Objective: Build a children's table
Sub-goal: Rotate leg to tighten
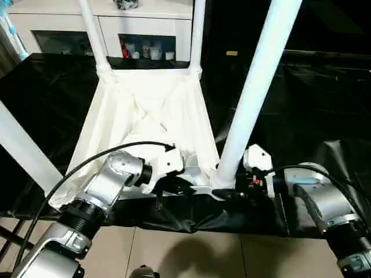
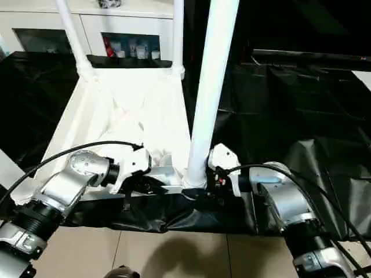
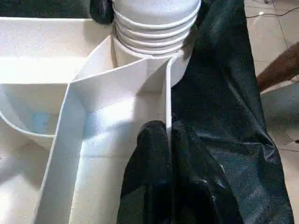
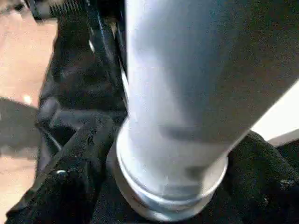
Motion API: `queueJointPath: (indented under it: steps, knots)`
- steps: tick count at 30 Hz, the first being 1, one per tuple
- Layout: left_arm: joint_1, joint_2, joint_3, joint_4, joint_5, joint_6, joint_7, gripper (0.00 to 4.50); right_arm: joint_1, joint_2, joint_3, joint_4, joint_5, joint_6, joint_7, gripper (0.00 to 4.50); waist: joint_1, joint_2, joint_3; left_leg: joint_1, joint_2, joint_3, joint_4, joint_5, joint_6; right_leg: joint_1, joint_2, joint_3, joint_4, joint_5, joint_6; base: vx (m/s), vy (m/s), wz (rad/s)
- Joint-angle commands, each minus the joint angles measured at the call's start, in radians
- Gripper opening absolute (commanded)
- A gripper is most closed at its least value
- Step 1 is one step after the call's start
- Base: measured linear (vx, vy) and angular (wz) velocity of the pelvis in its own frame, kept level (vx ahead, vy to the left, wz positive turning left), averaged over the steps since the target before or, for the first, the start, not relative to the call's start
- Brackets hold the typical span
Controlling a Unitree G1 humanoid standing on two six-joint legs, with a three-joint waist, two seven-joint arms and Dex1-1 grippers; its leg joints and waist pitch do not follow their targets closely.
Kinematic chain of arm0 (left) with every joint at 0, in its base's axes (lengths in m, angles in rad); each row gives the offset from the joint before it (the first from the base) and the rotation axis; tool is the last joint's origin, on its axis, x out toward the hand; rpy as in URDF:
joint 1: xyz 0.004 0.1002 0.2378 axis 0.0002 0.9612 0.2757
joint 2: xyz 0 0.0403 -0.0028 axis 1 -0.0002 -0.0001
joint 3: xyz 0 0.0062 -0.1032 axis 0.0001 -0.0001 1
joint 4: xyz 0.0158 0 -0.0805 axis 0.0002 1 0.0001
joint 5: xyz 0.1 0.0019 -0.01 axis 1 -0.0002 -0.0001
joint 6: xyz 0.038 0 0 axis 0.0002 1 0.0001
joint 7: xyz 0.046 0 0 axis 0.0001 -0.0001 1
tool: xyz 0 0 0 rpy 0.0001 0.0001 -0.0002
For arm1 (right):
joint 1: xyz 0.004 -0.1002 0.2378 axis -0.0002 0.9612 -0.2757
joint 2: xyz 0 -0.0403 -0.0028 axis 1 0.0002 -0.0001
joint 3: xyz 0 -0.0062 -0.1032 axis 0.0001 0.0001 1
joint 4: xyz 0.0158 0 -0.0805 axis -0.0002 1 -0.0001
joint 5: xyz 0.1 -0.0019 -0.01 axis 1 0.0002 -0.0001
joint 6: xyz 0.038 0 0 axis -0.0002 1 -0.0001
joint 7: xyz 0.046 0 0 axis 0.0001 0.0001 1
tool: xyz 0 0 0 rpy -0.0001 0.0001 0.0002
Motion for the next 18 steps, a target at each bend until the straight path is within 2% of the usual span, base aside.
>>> queueJointPath:
  steps: [1, 6, 8, 14, 18]
  knots:
    - [-0.018, -0.016, 0.016, -0.016, -0.037, -0.024, -0.008, 0.0, -0.011, 0.007, 0.013, 0.018, -0.014, -0.007, -0.012, 3.25, -0.007, -0.018, -0.064, 0.007, 0.028, -0.007, -0.062, -0.15, 0.048, 0.05, -0.08, 0.046, -0.089, -0.168, -0.176, 0.0, 0.0, 0.0]
    - [-0.015, -0.016, 0.016, -0.012, -0.035, -0.028, -0.007, 0.0, -0.016, 0.014, 0.013, 0.027, -0.014, -0.014, -0.019, 2.84, -0.007, -0.015, -0.065, 0.007, 0.028, -0.007, -0.061, -0.149, 0.052, 0.05, -0.079, 0.046, -0.088, -0.153, -0.18, 0.0, 0.0, 0.0]
    - [-0.015, -0.016, 0.017, -0.012, -0.035, -0.028, -0.005, 0.0, -0.016, 0.017, 0.009, 0.029, -0.01, -0.015, -0.018, 2.77, -0.007, -0.017, -0.065, 0.006, 0.028, -0.007, -0.06, -0.146, 0.054, 0.051, -0.078, 0.046, -0.087, -0.143, -0.182, 0.0, 0.0, 0.0]
    - [-0.007, -0.022, 0.019, -0.011, -0.04, -0.004, -0.001, 0.0, 0.004, 0.05, -0.018, 0.027, 0.044, 0.006, -0.006, 2.72, -0.009, -0.014, -0.065, 0.008, 0.029, -0.007, -0.062, -0.153, 0.052, 0.05, -0.078, 0.046, -0.088, -0.146, -0.186, 0.0, 0.0, 0.0]
    - [0.0, -0.041, 0.022, -0.019, -0.053, 0.025, 0.009, 0.0, 0.022, 0.058, -0.016, 0.025, 0.041, 0.004, -0.017, 2.72, -0.008, -0.015, -0.065, 0.007, 0.028, -0.007, -0.061, -0.152, 0.051, 0.051, -0.078, 0.046, -0.088, -0.142, -0.19, 0.0, 0.0, 0.0]
